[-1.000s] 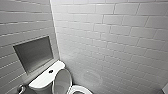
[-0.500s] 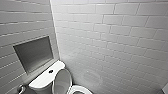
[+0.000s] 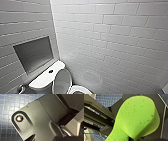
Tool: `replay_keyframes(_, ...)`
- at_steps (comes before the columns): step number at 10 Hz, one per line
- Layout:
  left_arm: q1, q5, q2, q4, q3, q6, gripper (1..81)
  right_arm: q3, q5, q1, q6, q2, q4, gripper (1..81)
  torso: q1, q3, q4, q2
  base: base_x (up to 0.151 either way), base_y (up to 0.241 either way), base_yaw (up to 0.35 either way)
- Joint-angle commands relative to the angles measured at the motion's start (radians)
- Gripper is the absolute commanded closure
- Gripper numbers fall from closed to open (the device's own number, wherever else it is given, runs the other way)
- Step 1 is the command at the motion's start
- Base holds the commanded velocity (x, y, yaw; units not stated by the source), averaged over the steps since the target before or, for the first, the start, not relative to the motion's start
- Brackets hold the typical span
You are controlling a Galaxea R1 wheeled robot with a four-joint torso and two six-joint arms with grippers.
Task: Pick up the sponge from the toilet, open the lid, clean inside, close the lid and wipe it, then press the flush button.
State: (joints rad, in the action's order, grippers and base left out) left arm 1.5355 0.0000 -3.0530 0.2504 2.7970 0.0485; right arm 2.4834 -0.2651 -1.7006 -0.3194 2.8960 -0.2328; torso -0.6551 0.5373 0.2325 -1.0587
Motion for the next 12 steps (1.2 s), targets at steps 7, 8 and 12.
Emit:
replay_keyframes(7, -0.027, 0.058, 0.000, 0.009, -0.002, 0.005, 1.0, -0.003, 0.049, 0.009, -0.001, -0.011, -0.017, 81.1, 0.000, 0.000, 0.000, 0.000, 0.000, 0.000, 0.000)
replay_keyframes(8, -0.027, 0.057, 0.000, 0.009, -0.002, 0.005, 1.0, -0.003, 0.049, 0.009, -0.001, -0.011, -0.017, 81.1, 0.000, 0.000, 0.000, 0.000, 0.000, 0.000, 0.000)
replay_keyframes(12, -0.027, 0.057, 0.000, 0.007, -0.004, 0.005, 1.0, -0.003, 0.049, 0.009, -0.001, -0.011, -0.019, 81.1, 0.002, 0.000, 0.000, 0.001, 0.076, 0.000, 0.000)
